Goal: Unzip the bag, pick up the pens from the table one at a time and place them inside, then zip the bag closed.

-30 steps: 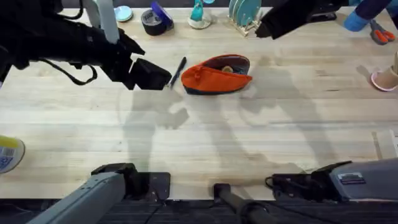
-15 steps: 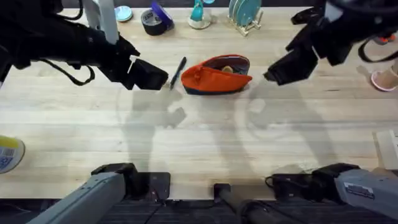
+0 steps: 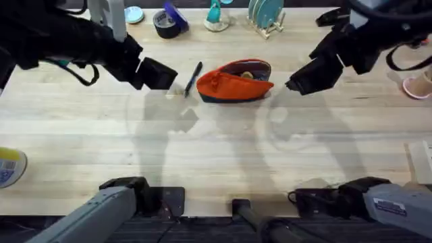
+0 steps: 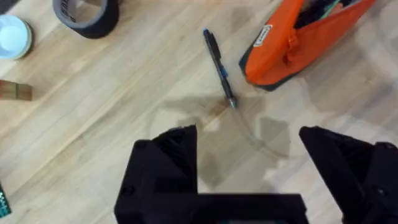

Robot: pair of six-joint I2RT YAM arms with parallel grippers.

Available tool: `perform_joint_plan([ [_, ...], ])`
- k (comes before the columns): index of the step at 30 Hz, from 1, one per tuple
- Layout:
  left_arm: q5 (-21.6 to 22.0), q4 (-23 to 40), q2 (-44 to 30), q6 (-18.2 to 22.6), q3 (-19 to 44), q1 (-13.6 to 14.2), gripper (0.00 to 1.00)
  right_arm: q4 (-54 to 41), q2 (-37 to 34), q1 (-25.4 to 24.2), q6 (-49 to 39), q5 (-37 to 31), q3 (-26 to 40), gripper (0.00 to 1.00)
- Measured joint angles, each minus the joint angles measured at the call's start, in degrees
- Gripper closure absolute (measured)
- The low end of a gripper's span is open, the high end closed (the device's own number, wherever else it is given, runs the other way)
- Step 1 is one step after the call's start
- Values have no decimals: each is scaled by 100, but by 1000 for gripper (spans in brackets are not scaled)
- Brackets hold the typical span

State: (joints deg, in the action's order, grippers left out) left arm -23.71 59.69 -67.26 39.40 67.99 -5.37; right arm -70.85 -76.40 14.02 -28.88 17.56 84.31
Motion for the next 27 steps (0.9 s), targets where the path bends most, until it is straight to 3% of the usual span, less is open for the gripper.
perform_joint_plan([
  [8,47,-502,-784,-37,0,245,8,4,1,0,0,0,0,5],
  [20,446,-1891,-1881,-591,0,798,8,4,2,0,2,0,0,6],
  [27,603,-2526,-2399,-1078,0,844,8,4,2,0,2,0,0,6],
])
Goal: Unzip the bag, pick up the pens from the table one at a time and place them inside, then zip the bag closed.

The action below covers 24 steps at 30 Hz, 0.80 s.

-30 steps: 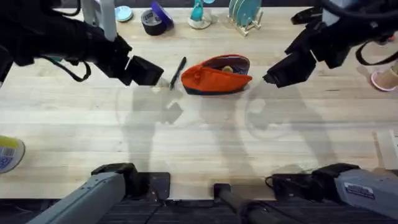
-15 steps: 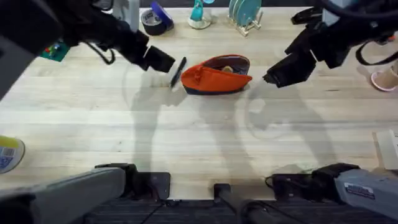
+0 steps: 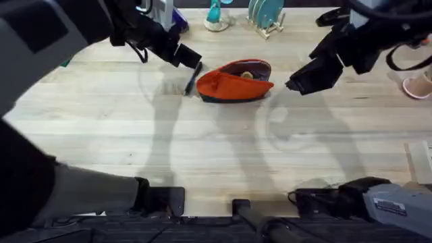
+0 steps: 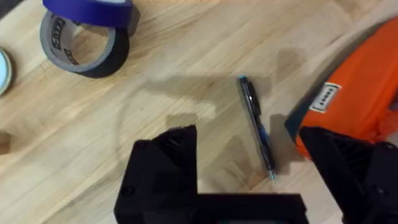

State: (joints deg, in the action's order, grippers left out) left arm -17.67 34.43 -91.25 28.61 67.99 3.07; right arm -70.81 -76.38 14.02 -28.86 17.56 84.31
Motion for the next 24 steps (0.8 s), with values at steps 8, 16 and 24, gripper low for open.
perform_joint_plan([
  [8,63,-43,-525,-497,0,82,8,0,0,0,0,0,0,6],
  [16,79,-216,-893,-640,0,232,8,0,-2,0,0,0,0,6],
  [24,81,-274,-1136,-697,2,240,8,0,-2,0,0,0,0,6],
])
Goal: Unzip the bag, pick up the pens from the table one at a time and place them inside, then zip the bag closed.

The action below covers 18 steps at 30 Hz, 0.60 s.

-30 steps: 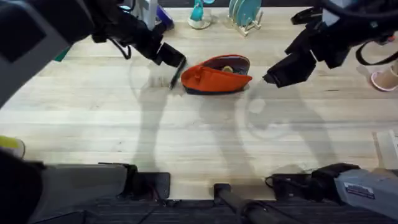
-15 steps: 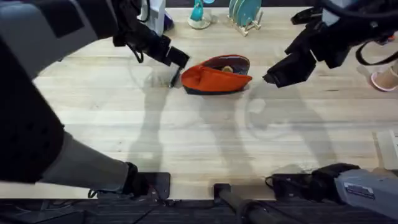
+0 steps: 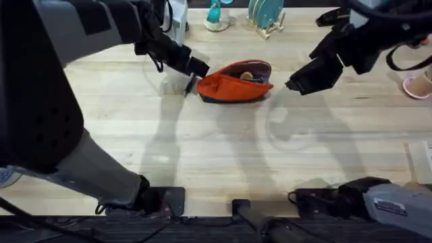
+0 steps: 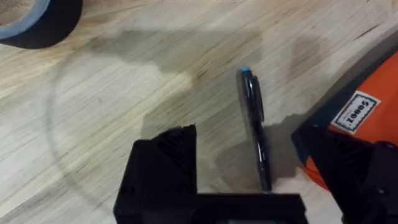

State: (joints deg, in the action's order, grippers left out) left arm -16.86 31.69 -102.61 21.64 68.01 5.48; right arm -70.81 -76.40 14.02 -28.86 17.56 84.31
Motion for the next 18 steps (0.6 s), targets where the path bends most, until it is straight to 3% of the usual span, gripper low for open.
perform_joint_plan([
  [13,6,-32,-337,-112,42,-4,29,0,1,0,0,0,0,6],
  [18,19,-21,-343,-109,42,-4,177,0,0,0,2,0,0,6],
])
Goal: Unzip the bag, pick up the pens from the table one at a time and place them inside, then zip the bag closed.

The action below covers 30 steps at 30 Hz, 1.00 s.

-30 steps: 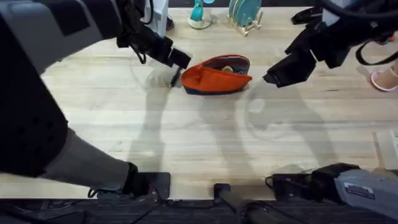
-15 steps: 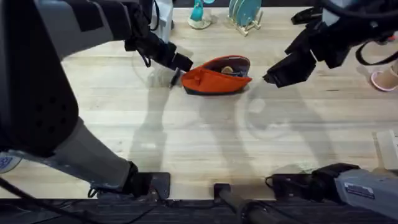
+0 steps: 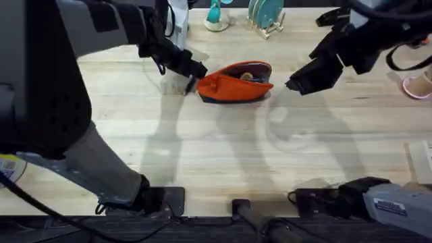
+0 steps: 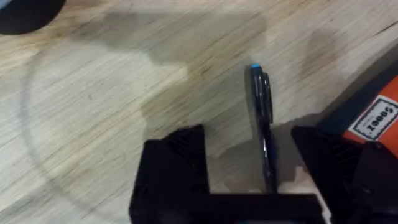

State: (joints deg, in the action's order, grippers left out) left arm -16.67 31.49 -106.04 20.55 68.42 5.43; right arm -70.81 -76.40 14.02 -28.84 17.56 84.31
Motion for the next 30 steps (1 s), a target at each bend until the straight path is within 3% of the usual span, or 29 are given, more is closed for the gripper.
perform_joint_plan([
  [2,1,12,-2,1,0,0,264,0,2,0,0,0,0,6],
  [10,-20,155,-10,53,0,7,934,0,1,0,0,0,0,5],
  [24,-26,139,-10,51,7,4,957,0,1,0,11,0,0,6],
  [30,-15,258,-9,47,363,-21,959,0,1,0,11,0,0,6],
])
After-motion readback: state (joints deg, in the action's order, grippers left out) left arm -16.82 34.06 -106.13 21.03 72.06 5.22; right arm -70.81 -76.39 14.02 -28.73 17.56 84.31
